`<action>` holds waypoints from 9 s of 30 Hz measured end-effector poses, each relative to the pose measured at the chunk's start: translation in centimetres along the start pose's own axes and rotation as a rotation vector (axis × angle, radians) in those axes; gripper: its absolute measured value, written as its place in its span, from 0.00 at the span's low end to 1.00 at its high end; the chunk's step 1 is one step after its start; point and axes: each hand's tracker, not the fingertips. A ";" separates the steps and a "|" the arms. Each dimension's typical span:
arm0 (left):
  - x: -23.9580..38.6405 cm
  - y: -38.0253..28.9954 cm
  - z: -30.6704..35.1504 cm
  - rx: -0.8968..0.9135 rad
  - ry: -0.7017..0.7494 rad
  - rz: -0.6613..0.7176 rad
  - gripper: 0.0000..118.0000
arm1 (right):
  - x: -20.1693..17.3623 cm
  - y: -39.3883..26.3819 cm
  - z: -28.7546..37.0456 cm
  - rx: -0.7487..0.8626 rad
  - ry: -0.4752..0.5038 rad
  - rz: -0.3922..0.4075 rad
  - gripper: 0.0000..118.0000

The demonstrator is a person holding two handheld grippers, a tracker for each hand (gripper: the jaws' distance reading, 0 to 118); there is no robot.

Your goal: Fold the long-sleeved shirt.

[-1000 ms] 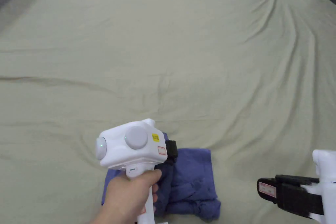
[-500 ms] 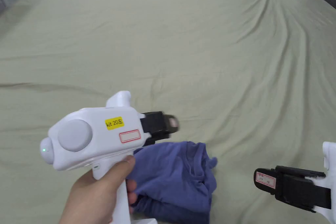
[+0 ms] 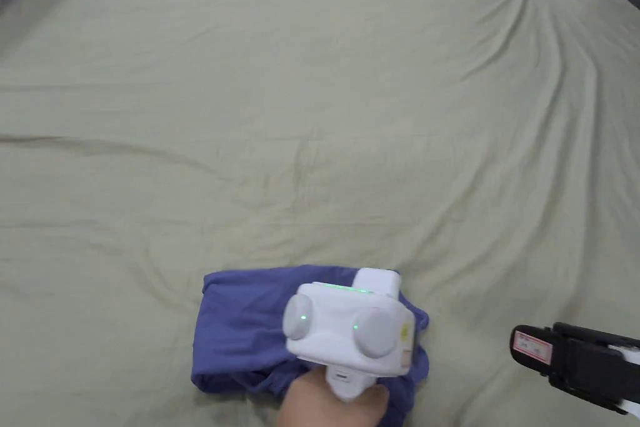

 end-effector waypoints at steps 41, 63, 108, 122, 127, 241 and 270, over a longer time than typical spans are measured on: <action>-25.8 -2.8 6.5 -0.044 -0.141 0.431 0.98 | -6.1 1.7 -24.1 -0.434 -0.298 -0.020 0.00; -31.0 -2.6 17.6 0.138 -0.192 0.422 0.07 | -17.8 2.3 -22.9 -0.285 -0.234 -0.105 0.00; -17.8 -0.6 47.6 1.039 0.474 -0.013 0.00 | -31.3 8.1 6.5 0.635 -0.306 0.405 0.00; -1.5 -3.9 43.4 1.158 0.330 -0.053 0.00 | -23.5 4.1 16.6 0.837 -0.445 0.376 0.00; 0.0 -4.7 42.5 1.159 0.340 -0.066 0.00 | -23.4 3.1 16.7 0.819 -0.450 0.379 0.00; 0.6 -6.9 42.8 1.107 0.340 -0.083 1.00 | -27.7 2.1 14.8 0.793 -0.433 0.375 1.00; 1.8 -6.8 43.2 1.112 0.340 -0.113 1.00 | -27.8 2.0 15.0 0.836 -0.538 0.358 1.00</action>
